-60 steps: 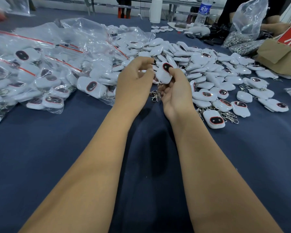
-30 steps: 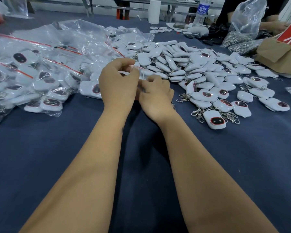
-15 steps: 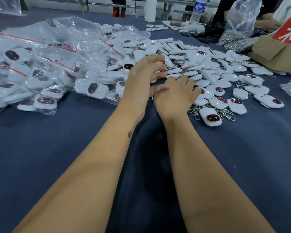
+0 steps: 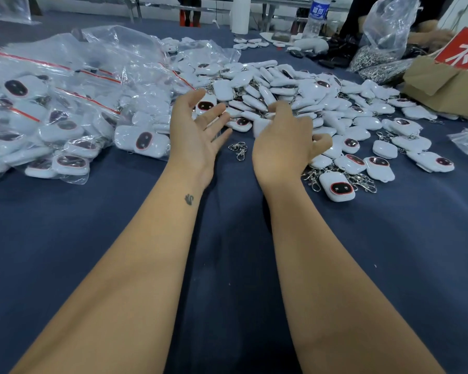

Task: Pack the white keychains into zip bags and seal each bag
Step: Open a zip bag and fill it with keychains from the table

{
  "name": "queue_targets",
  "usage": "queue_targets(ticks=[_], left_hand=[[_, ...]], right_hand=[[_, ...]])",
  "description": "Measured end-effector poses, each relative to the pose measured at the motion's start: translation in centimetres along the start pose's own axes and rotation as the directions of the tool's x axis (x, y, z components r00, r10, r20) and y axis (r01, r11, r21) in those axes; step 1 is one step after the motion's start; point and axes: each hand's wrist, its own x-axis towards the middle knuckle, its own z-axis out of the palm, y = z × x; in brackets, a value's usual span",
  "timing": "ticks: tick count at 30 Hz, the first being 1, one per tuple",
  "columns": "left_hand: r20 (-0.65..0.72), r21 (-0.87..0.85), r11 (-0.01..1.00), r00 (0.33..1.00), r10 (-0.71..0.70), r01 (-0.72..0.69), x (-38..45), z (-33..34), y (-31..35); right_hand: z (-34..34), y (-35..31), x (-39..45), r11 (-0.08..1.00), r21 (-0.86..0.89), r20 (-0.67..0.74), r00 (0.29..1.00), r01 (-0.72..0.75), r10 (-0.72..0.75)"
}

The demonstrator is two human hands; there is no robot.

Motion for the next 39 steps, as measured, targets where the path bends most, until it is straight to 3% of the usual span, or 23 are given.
queue_targets(ticks=[2, 5, 9, 11, 14, 19, 21, 24, 29, 34, 39], left_hand=[[-0.016, -0.014, 1.000, 1.000, 0.008, -0.008, 0.2, -0.2, 0.1], [-0.027, -0.015, 1.000, 1.000, 0.010, -0.010, 0.3, -0.2, 0.3], [0.023, 0.160, 0.985, 0.998, 0.058, -0.061, 0.6, 0.0, -0.5], [0.037, 0.235, 0.969, 0.997, 0.074, -0.080, 0.7, 0.1, -0.9], [0.053, 0.262, 0.964, 0.998, 0.040, -0.052, 0.6, 0.0, -0.9], [0.191, 0.309, 0.949, 0.982, 0.006, -0.066, 0.4, -0.3, -0.9], [0.184, 0.252, 0.968, 0.982, -0.037, -0.010, 0.6, -0.3, -0.9], [0.181, 0.198, 0.980, 0.982, -0.063, 0.026, 0.8, -0.3, -0.9], [0.246, 0.287, 0.953, 0.969, 0.029, -0.101, 0.5, -0.2, -1.1], [0.078, 0.152, 0.986, 0.995, 0.058, -0.070, 1.2, -0.3, -1.3], [0.090, 0.086, 0.995, 0.995, 0.043, -0.051, 1.0, -0.2, -1.3]], right_hand=[[0.0, -0.4, 0.0, 0.961, 0.275, 0.010, 1.000, -0.012, 0.010], [0.0, -1.0, -0.2, 0.661, 0.730, 0.134, 0.985, -0.175, 0.113], [0.5, -1.3, 0.1, 0.316, 0.874, 0.327, 0.927, -0.371, 0.183], [0.7, -1.3, 0.2, 0.235, 0.888, 0.362, 0.917, -0.394, 0.169], [0.9, -1.3, 0.2, 0.267, 0.877, 0.379, 0.917, -0.399, 0.124], [1.2, -1.1, -0.2, 0.567, 0.795, 0.268, 0.963, -0.216, -0.010], [1.3, -1.0, -0.3, 0.616, 0.771, 0.231, 0.972, -0.161, -0.036], [1.1, -0.9, -0.3, 0.606, 0.783, 0.213, 0.975, -0.138, -0.054], [1.2, -1.1, -0.1, 0.549, 0.806, 0.297, 0.953, -0.221, -0.052], [1.3, -0.7, 0.3, 0.582, 0.780, 0.282, 0.959, -0.230, 0.000], [1.4, -0.9, 0.0, 0.541, 0.774, 0.383, 0.924, -0.329, 0.013]])
